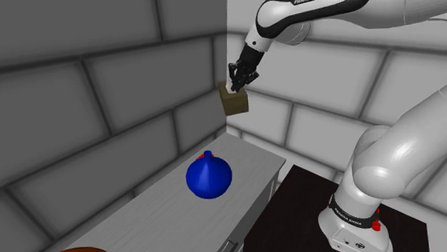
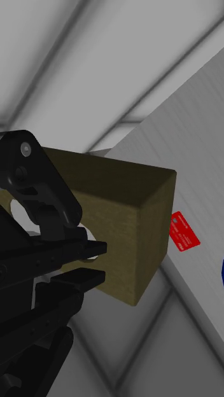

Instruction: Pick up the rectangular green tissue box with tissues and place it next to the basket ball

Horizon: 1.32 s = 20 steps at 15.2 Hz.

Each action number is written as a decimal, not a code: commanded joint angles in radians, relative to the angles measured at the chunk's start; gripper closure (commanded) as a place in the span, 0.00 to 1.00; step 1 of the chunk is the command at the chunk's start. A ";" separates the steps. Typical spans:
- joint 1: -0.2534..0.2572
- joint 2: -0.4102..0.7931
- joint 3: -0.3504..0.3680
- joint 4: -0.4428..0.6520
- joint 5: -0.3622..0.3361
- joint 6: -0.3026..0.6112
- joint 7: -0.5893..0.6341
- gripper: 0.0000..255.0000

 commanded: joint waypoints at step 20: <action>0.064 -0.023 0.205 0.100 -0.011 -0.066 0.289 1.00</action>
